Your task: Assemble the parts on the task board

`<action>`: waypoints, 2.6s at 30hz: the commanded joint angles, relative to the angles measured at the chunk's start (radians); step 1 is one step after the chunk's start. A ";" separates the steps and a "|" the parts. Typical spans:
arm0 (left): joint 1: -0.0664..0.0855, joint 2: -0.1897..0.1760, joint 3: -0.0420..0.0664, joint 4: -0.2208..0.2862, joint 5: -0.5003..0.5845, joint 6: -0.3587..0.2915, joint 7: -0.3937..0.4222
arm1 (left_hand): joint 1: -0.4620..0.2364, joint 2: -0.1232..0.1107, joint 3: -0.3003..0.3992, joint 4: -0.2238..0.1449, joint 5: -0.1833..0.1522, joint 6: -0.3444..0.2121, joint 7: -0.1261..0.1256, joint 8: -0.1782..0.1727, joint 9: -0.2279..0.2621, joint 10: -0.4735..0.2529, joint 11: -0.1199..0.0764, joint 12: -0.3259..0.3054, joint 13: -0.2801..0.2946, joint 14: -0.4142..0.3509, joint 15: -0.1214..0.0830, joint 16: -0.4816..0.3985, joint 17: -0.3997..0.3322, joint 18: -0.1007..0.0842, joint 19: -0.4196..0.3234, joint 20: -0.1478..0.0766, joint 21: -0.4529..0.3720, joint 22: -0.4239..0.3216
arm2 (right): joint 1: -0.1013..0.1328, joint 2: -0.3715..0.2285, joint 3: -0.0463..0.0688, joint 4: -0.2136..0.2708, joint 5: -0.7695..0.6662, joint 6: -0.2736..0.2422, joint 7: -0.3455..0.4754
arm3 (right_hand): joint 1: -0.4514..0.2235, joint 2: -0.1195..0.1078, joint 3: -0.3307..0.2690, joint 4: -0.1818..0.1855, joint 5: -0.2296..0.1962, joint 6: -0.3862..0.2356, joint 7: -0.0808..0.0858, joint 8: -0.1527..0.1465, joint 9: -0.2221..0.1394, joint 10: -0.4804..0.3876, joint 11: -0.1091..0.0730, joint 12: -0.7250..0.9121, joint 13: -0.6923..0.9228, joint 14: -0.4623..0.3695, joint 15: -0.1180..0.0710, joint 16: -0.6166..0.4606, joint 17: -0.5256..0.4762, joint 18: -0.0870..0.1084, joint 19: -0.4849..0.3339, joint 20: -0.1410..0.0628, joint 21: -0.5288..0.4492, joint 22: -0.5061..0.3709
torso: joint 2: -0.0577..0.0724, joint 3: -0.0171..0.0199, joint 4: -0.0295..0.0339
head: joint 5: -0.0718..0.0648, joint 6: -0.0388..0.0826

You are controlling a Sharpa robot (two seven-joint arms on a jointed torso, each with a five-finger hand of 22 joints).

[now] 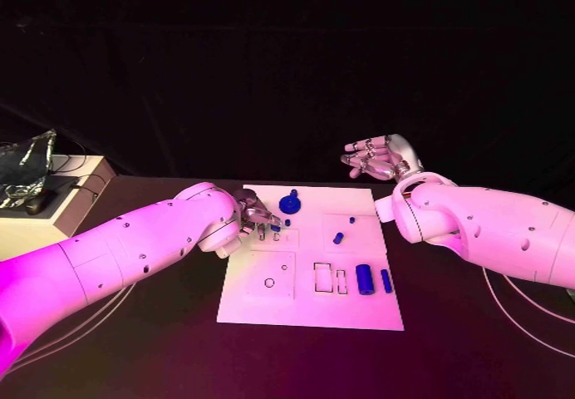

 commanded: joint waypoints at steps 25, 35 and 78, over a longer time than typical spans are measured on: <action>-0.007 0.031 -0.019 -0.027 -0.043 0.032 -0.023 | 0.010 0.006 0.135 -0.133 0.000 0.041 -0.028 -0.018 0.097 0.008 -0.004 -0.013 0.009 0.004 -0.005 -0.005 -0.003 -0.013 0.010 -0.003 -0.016 0.013 | 0.001 0.024 -0.001 -0.044 0.211 0.063 0.167 | -0.015 -0.001 0.006 -0.002 0.007 -0.084 0.023 -0.006 -0.008 -0.109 0.043 -0.005 -0.003 -0.158 0.080 -0.037 -0.356 0.004 -0.107 0.101 0.033 -0.618 | 0.002 -0.0013 0.0013 | 0.000 -0.021; -0.013 0.035 -0.023 -0.037 -0.042 0.032 -0.026 | 0.011 0.008 0.134 -0.132 -0.002 0.039 -0.027 -0.019 0.099 0.006 -0.003 -0.014 0.010 0.003 -0.004 -0.006 -0.005 -0.013 0.011 -0.003 -0.017 0.016 | 0.001 0.024 -0.001 -0.043 0.212 0.067 0.166 | -0.016 0.005 -0.010 -0.004 0.006 -0.101 0.028 -0.007 -0.008 -0.118 0.047 -0.005 -0.003 -0.164 0.082 -0.037 -0.356 0.004 -0.116 0.103 0.052 -0.642 | 0.002 -0.0019 0.0010 | -0.002 -0.027; -0.019 0.033 -0.024 -0.031 -0.113 0.077 -0.043 | 0.026 0.018 0.095 -0.122 -0.009 0.044 -0.029 -0.027 0.100 0.009 -0.003 -0.015 0.008 0.003 -0.003 -0.009 -0.006 -0.019 0.015 -0.007 -0.031 0.032 | -0.002 0.023 -0.002 -0.038 0.216 0.090 0.158 | -0.008 0.024 -0.075 0.003 0.010 -0.160 0.040 -0.009 -0.010 -0.150 0.059 -0.005 -0.003 -0.182 0.090 -0.037 -0.356 0.005 -0.143 0.113 0.070 -0.644 | 0.003 -0.0006 0.0002 | 0.001 -0.043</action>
